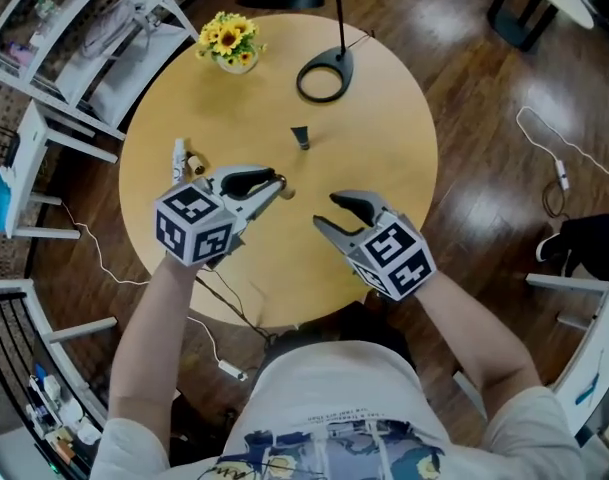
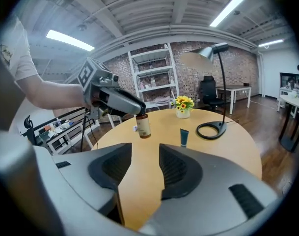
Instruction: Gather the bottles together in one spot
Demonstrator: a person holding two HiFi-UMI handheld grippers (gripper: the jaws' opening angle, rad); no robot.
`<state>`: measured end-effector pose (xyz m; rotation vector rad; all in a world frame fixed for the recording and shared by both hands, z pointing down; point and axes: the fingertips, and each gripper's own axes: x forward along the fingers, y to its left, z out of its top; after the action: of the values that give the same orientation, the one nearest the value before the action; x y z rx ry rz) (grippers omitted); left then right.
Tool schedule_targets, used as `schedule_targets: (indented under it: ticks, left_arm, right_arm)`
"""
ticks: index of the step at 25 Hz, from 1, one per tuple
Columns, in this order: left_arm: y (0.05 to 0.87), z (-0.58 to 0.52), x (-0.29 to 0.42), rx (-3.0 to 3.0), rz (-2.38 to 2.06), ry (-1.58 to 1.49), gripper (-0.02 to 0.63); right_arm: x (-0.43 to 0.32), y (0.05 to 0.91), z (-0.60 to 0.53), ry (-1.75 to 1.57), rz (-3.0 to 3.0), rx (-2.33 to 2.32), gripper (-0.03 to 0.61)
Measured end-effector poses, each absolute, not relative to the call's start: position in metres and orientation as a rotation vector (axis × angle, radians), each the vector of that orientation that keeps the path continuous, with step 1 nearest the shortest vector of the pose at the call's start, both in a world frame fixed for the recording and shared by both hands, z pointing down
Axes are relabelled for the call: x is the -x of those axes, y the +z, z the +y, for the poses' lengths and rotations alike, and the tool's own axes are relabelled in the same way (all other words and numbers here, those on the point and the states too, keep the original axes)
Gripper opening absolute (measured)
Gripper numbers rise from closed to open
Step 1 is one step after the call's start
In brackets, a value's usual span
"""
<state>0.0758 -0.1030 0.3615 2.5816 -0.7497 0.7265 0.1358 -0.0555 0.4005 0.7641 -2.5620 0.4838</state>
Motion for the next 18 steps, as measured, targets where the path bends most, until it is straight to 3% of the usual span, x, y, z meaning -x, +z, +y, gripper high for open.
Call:
schedule_targets:
  ticks: [9, 18]
  left_arm:
    - [0.457, -0.194, -0.066, -2.656, -0.879, 0.893, 0.077]
    - [0.524, -0.239, -0.055, -2.659, -0.9, 0.981, 0.075]
  right_arm:
    - [-0.236, 0.427, -0.048, 0.515, -2.421, -0.922, 0.202]
    - [-0.275, 0.447, -0.036, 0.595, -2.346, -1.019, 0.202]
